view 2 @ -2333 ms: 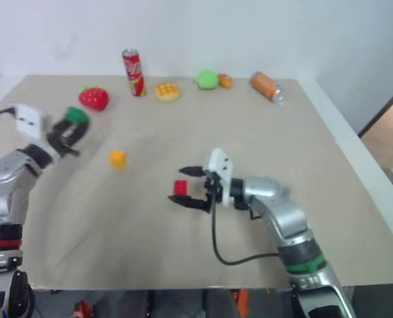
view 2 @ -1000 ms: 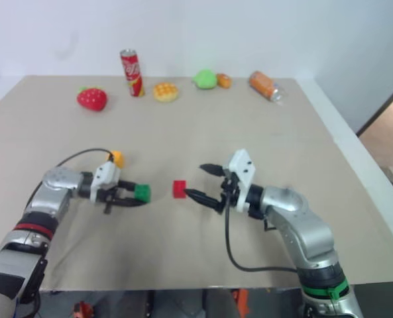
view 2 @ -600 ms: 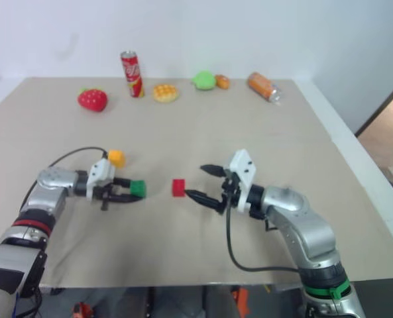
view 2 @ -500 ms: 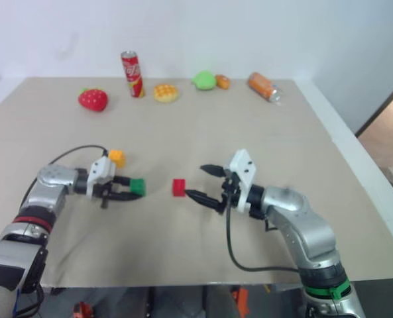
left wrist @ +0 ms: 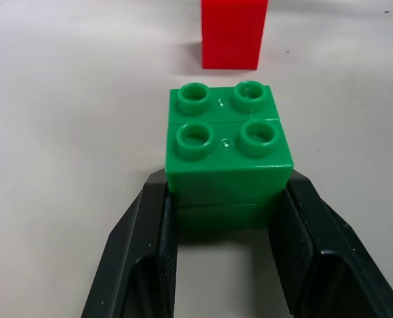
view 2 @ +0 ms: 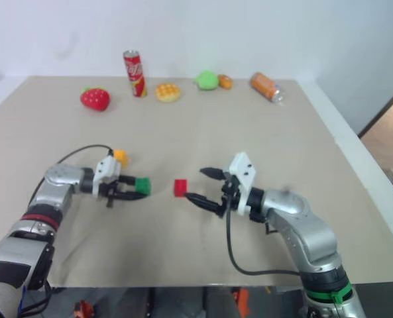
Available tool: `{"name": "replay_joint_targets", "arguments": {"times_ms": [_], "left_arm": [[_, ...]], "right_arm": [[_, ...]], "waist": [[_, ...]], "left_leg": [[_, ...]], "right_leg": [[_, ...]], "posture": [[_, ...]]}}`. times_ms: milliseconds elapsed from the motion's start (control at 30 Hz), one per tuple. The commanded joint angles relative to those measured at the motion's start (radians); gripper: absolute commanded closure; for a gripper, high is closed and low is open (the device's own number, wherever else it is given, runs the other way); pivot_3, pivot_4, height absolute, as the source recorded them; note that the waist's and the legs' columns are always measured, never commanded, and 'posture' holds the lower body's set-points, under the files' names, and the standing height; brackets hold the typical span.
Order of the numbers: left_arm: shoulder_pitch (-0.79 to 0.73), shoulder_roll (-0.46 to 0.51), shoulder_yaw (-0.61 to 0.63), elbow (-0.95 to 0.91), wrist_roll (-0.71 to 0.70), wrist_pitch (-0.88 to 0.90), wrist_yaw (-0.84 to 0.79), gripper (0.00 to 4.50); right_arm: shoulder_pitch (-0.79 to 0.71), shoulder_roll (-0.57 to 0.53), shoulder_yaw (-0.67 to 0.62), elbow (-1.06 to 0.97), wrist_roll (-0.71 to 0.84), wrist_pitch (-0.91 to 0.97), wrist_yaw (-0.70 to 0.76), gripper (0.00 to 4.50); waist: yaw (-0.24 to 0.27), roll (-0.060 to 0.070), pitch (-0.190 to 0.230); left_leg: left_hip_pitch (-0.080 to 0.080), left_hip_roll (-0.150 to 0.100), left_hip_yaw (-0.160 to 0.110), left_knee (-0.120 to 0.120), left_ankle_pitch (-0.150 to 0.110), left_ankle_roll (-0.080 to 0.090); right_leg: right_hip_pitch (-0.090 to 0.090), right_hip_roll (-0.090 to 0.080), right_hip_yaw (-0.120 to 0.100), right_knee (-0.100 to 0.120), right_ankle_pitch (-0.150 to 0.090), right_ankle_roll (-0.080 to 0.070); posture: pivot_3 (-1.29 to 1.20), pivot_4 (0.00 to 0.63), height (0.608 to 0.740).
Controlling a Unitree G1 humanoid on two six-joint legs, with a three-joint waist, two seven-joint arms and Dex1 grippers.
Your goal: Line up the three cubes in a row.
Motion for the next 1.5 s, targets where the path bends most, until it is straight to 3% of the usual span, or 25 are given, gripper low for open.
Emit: {"name": "replay_joint_targets", "arguments": {"times_ms": [33,333,367,567,700,900,1100,1300,1500], "left_arm": [[0.012,-0.003,0.002,-0.022,0.002,-0.018,-0.021,3.18],[-0.017,0.001,-0.003,0.024,0.027,-0.037,-0.008,3.18],[-0.022,0.001,-0.006,0.033,0.035,-0.045,-0.001,2.13],[-0.051,-0.016,0.03,0.053,0.023,-0.035,0.071,0.21],[-0.008,-0.005,0.063,-0.033,-0.023,0.005,0.058,0.21],[0.26,0.078,0.095,-0.472,-0.132,0.181,0.039,0.21],[0.495,0.16,0.169,-0.842,-0.237,0.388,0.149,0.21],[0.599,0.135,0.299,-0.935,-0.25,0.415,0.378,0.21],[0.655,0.14,0.286,-0.978,-0.232,0.366,0.402,0.21]], "right_arm": [[-0.019,-0.009,-0.011,-0.026,0.012,-0.006,0.001,0.36],[-0.012,-0.011,-0.014,-0.034,0.012,-0.005,-0.002,0.36],[-0.012,-0.011,-0.015,-0.034,0.013,-0.005,-0.003,0.36],[-0.014,-0.012,-0.02,-0.038,0.017,-0.003,-0.007,0.36],[-0.019,-0.01,-0.017,-0.032,0.016,-0.009,-0.003,0.36],[-0.062,-0.005,-0.007,0.011,0.011,-0.028,0.022,0.36],[-0.1,-0.002,0.003,0.06,0.004,-0.05,0.049,0.36],[-0.116,0.024,0.035,0.085,-0.002,-0.073,0.065,0.36],[-0.138,0.034,0.045,0.111,-0.006,-0.085,0.084,0.36]], "waist": [[0.0,0.0,0.0],[0.0,0.0,0.0],[0.0,0.0,0.0],[0.0,0.0,0.0],[-0.001,0.0,0.0],[-0.017,0.001,0.0],[-0.019,0.001,0.001],[-0.013,0.001,0.001],[-0.008,0.001,0.001]], "left_leg": [[0.0,0.0,0.0,0.0,0.0,0.0],[0.0,0.0,0.0,0.0,0.0,0.0],[0.0,0.0,0.0,0.0,0.0,0.0],[0.0,0.0,0.0,0.0,0.0,0.0],[-0.001,0.0,0.0,0.0,0.0,0.0],[0.0,0.001,0.0,-0.001,0.0,0.0],[0.002,0.001,0.0,-0.001,0.0,0.0],[0.002,0.001,0.0,-0.001,0.0,0.0],[0.001,0.001,0.001,-0.001,0.0,-0.001]], "right_leg": [[0.0,0.0,0.0,0.0,0.0,0.0],[0.0,0.0,0.0,0.0,0.0,0.0],[0.0,0.0,0.0,0.0,0.0,0.0],[0.0,0.0,0.0,0.0,0.0,0.0],[0.0,0.0,0.0,0.0,0.0,0.0],[-0.001,0.001,0.001,0.001,0.0,0.0],[0.0,0.0,0.001,0.002,0.0,-0.001],[0.0,0.0,0.001,0.002,0.0,-0.001],[-0.001,0.0,0.001,0.001,-0.001,-0.001]], "posture": [[0.0,0.15,0.74],[0.0,0.15,0.74],[0.0,0.15,0.74],[0.0,0.15,0.74],[0.0,0.15,0.74],[0.0,0.15,0.74],[0.0,0.15,0.74],[0.0,0.15,0.74],[0.0,0.15,0.74]]}}
